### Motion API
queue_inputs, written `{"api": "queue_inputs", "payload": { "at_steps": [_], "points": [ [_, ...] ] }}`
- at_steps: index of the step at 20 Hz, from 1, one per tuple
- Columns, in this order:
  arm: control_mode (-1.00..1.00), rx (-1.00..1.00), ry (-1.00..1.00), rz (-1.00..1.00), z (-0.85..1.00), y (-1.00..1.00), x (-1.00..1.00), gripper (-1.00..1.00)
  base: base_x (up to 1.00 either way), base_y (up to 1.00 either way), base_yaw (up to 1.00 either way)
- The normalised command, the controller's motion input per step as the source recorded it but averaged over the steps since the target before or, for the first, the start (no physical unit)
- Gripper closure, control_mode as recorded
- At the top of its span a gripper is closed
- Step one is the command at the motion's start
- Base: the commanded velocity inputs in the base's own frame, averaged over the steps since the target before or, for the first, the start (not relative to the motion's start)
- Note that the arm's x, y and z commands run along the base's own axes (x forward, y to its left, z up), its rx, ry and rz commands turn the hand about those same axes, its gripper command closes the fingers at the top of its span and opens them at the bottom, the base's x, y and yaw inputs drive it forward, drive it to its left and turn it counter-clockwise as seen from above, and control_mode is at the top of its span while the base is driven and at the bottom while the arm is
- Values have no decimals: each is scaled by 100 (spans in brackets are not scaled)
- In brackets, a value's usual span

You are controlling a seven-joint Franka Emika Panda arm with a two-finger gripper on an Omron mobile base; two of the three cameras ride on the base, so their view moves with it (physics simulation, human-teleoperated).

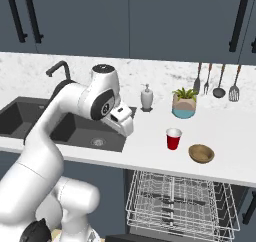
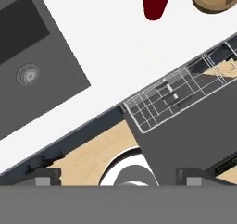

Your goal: Pick up the cup and bowl from the counter, place them in the dishwasher, and close the dishwasher door.

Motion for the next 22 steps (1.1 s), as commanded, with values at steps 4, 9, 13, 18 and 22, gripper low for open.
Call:
{"api": "queue_inputs", "payload": {
  "at_steps": [4, 9, 13, 18, 22],
  "points": [
    [-100, 0, 0, -19, -35, -91, 5, -100, 0, 0, 0],
    [-100, 5, 0, -17, -20, -100, 6, -100, 0, 0, 0],
    [-100, 10, 3, -15, -2, -100, 41, -100, 0, 0, 0],
    [-100, 9, 4, -12, 0, -100, 65, -100, 0, 0, 0],
    [-100, 5, 2, -6, 0, -94, 74, -100, 0, 0, 0]
  ]
}}
